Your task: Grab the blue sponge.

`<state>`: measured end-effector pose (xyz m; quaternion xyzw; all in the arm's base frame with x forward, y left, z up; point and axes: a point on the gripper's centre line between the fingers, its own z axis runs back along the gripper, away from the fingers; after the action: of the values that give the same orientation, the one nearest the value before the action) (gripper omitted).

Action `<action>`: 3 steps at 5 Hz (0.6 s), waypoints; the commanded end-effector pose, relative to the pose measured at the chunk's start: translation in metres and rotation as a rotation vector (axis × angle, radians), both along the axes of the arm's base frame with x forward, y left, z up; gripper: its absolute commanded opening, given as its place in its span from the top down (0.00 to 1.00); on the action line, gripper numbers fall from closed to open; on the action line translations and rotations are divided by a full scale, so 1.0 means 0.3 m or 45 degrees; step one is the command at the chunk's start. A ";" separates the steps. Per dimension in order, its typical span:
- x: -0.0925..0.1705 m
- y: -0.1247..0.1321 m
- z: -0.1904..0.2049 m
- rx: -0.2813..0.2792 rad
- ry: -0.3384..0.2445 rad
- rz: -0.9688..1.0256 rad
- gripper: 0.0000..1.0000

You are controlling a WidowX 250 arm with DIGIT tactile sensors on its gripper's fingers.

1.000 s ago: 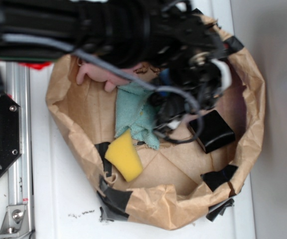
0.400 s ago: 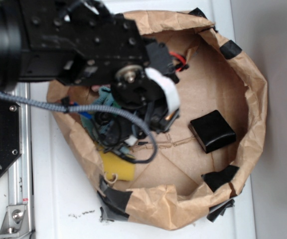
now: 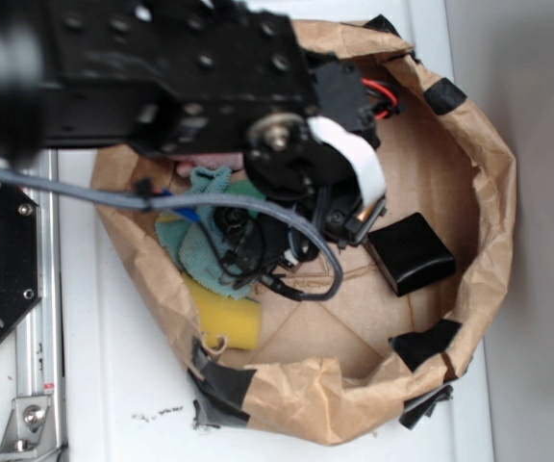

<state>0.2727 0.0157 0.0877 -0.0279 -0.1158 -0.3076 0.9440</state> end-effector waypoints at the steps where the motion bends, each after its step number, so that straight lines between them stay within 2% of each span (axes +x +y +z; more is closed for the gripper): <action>1: 0.050 0.063 -0.008 0.024 0.063 0.413 0.00; 2: 0.081 0.086 0.022 0.008 0.167 0.730 0.00; 3: 0.101 0.115 -0.010 -0.025 0.275 1.046 0.00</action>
<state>0.2964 0.0464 0.0700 -0.0233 0.0037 0.0885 0.9958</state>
